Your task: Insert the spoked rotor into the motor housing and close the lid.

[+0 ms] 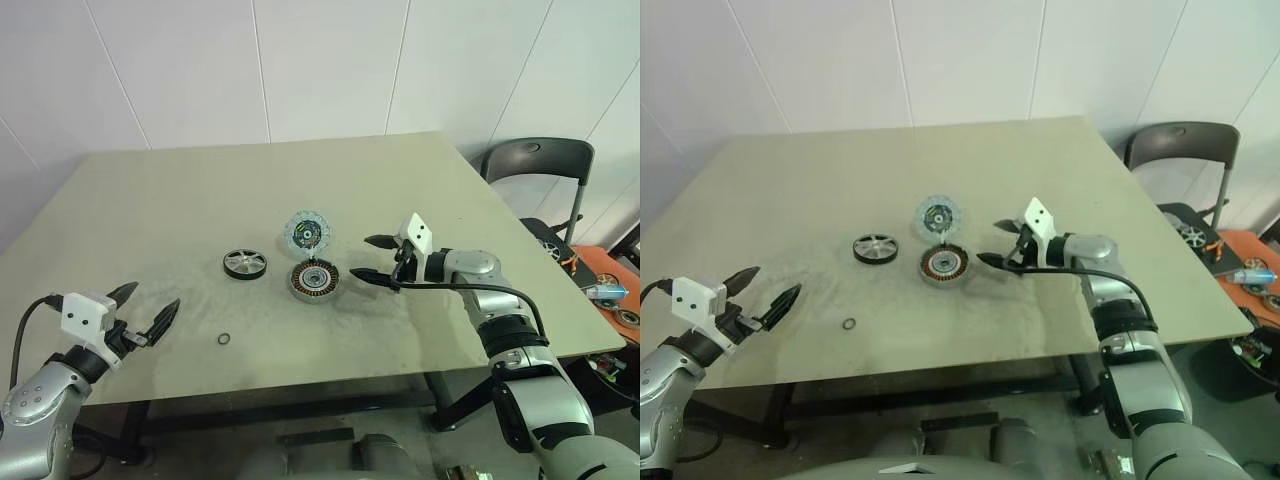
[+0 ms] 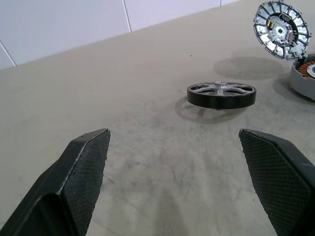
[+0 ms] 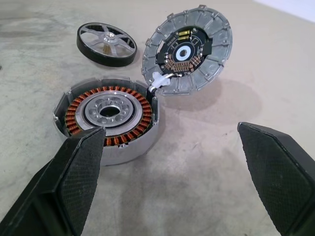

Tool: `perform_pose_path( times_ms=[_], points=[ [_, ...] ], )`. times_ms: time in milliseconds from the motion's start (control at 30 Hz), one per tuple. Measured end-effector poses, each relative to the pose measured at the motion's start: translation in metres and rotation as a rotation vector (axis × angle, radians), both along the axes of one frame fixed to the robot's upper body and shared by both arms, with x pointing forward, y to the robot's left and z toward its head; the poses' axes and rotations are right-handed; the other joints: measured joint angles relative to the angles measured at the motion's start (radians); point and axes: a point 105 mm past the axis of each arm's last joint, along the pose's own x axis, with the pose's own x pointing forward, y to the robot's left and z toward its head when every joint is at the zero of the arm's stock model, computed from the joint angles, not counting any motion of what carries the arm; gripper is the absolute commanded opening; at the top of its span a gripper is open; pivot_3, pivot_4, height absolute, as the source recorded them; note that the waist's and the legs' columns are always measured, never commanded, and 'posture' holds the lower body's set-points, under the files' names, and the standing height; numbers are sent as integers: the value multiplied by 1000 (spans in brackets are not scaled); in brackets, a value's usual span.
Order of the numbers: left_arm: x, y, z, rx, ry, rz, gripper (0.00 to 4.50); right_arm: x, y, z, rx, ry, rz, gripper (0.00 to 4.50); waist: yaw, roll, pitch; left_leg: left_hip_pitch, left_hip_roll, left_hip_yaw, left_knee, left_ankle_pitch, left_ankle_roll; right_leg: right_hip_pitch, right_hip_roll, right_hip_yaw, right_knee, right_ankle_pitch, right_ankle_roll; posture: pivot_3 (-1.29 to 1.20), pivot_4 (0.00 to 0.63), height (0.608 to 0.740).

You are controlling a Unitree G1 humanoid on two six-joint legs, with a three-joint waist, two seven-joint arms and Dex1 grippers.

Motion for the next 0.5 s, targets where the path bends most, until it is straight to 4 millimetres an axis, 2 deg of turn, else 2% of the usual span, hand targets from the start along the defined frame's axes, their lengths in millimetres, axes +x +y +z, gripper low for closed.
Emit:
perform_pose_path(
  times_ms=[500],
  points=[
    [1,-1,2,0,-7,-3,4455,0,0,0,-1,-6,2,4500,0,0,0,0,0,0,0,0,0,0,0,0,0,0,0,0,0,740]
  ],
)
